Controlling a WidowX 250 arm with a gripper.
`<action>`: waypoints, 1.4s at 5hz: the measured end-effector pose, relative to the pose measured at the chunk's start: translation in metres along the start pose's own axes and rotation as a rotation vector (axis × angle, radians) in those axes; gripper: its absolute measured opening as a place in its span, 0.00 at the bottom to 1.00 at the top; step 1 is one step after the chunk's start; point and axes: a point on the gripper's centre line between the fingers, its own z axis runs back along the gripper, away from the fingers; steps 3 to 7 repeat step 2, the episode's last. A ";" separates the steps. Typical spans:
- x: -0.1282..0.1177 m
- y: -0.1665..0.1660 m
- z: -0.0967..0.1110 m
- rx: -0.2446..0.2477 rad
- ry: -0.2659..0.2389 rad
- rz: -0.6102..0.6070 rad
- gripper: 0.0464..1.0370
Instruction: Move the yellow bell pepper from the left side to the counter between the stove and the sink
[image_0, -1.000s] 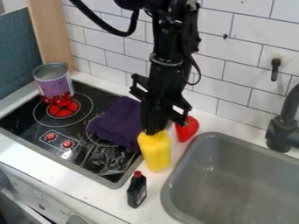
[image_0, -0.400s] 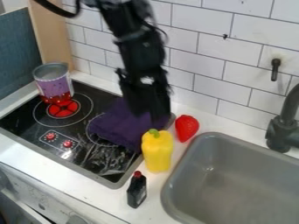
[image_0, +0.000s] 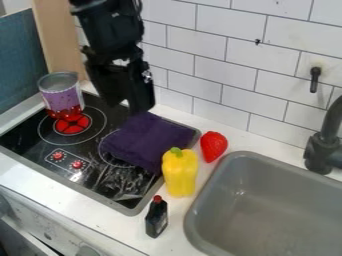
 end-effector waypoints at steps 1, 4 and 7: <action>-0.012 0.022 0.011 0.175 0.035 0.089 0.96; -0.016 0.033 0.013 0.236 0.085 0.111 0.96; -0.016 0.033 0.013 0.236 0.085 0.111 0.96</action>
